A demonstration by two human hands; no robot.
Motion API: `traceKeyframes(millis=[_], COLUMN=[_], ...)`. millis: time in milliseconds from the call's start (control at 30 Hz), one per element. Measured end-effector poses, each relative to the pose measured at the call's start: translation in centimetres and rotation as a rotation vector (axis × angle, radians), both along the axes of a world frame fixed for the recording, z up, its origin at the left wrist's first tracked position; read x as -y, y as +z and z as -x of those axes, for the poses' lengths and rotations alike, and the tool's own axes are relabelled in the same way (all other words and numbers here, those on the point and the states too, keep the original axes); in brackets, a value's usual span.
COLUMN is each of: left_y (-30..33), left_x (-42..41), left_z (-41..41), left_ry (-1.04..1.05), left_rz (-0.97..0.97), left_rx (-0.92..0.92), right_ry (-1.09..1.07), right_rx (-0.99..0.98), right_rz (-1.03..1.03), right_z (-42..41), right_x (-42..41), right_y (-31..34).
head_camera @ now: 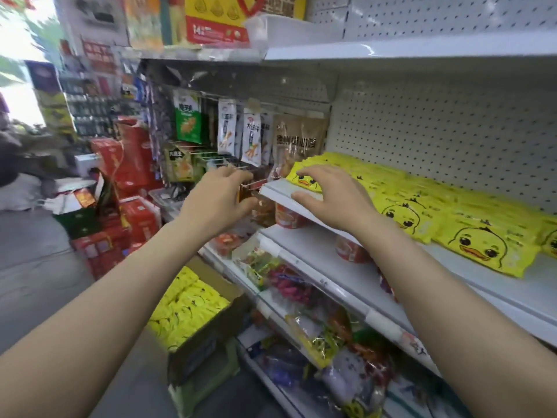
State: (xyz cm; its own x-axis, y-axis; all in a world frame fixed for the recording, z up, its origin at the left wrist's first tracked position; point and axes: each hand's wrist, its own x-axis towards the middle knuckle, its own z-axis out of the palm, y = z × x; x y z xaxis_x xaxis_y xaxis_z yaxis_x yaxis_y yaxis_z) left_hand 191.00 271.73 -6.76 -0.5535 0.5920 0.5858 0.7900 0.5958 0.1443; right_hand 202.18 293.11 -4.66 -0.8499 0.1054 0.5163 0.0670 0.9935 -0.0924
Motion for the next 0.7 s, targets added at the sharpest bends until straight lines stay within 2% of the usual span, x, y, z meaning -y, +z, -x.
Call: traceKeyframes(millis=[300,700], left_y=[-2.9,-4.7], left_x=[8.2,12.7], left_z=[9.6,31.2], left_ry=[0.168,0.264], left_rz=[0.035,0.119], left_rx=[0.035,0.097], right_ry=[0.14,0.274], right_rx=[0.066,0.195], right_rz=[-0.038,0.04], right_z=[13.7,39.3], right_x=[7.4,11.9], right_y=[-2.5,-6.0])
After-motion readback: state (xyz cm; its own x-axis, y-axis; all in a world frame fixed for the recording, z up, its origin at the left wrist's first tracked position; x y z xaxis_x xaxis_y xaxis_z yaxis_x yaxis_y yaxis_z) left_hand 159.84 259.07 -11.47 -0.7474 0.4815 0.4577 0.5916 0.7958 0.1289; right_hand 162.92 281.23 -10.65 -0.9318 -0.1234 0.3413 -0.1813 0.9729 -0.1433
